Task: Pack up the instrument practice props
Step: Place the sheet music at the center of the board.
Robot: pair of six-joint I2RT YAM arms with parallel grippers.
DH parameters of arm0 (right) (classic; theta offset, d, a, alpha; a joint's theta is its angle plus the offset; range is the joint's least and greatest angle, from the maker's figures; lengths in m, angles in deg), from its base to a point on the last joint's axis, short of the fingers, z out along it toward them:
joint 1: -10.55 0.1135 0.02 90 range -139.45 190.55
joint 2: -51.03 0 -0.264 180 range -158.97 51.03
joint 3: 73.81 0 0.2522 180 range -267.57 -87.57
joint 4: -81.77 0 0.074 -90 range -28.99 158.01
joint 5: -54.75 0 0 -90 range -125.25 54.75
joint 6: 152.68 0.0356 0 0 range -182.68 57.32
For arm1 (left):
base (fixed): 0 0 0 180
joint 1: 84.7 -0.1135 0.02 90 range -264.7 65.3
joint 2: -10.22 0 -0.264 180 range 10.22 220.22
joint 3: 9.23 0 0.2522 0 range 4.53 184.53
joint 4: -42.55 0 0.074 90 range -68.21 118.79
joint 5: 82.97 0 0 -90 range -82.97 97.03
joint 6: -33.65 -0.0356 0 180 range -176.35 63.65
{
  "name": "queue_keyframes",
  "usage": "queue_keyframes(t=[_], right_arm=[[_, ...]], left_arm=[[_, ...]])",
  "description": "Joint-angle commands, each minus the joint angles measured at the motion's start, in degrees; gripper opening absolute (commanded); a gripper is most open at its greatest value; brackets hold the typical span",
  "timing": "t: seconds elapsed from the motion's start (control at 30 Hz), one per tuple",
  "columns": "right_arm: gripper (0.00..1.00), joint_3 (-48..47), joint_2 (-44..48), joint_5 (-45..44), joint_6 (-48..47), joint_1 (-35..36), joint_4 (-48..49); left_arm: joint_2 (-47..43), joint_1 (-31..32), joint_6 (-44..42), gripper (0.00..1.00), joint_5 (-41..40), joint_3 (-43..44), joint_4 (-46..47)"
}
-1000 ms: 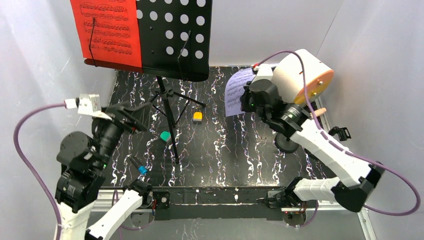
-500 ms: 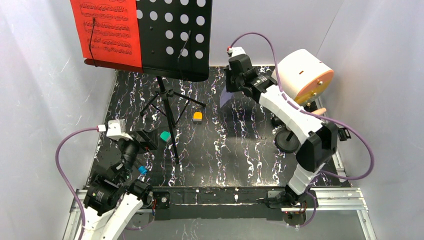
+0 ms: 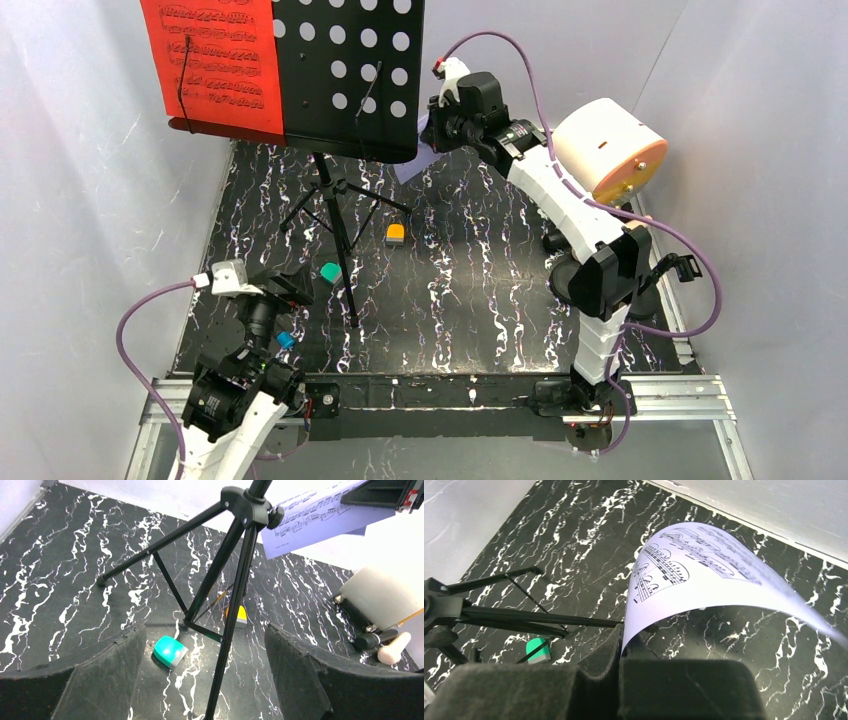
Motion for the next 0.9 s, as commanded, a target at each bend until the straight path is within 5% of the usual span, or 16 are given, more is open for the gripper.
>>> queue_keyframes(t=[0.0,0.43,0.87], right_arm=[[0.01,-1.0,0.4,6.7,-1.3,-1.0,5.7],[0.01,19.7,0.8,11.9,4.4,-11.9,9.3],[0.01,18.9,-8.6,5.3,1.9,-16.6,-0.8]], left_arm=[[-0.5,-0.1,-0.9,0.86,-2.8,0.0,2.7],[1.4,-0.2,-0.7,0.86,-1.2,0.2,2.6],[2.8,-0.5,-0.8,0.86,-0.5,0.2,2.6]])
